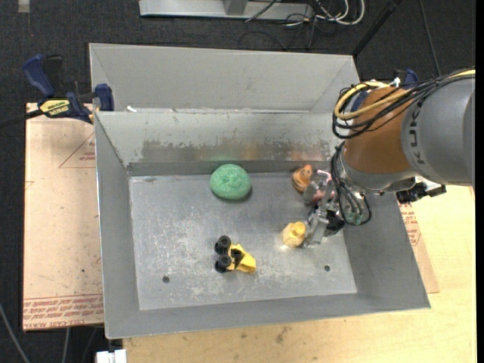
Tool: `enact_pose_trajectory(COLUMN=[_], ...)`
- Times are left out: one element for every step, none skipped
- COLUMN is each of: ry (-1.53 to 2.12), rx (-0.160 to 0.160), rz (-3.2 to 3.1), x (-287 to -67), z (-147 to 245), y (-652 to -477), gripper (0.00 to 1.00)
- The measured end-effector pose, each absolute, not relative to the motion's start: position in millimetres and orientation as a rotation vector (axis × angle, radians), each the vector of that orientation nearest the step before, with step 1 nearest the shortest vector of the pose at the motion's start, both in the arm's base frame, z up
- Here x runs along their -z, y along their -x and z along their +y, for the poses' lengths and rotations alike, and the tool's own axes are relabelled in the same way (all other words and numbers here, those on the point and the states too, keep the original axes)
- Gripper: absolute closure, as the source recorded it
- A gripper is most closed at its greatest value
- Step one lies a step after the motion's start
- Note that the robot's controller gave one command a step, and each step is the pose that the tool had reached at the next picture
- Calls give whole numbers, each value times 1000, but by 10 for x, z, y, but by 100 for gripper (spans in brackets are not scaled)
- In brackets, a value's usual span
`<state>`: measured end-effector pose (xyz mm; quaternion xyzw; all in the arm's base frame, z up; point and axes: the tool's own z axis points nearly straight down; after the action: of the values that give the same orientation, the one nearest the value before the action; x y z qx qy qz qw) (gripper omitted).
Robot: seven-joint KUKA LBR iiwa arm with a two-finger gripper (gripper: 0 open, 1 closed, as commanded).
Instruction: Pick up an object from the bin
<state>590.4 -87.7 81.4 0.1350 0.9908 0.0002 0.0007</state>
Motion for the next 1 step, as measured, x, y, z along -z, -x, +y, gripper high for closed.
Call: enact_pose_trajectory(ry=[-424], rx=[-1], rz=[3111], x=[-814], z=[-877], y=[-5904], gripper=[0])
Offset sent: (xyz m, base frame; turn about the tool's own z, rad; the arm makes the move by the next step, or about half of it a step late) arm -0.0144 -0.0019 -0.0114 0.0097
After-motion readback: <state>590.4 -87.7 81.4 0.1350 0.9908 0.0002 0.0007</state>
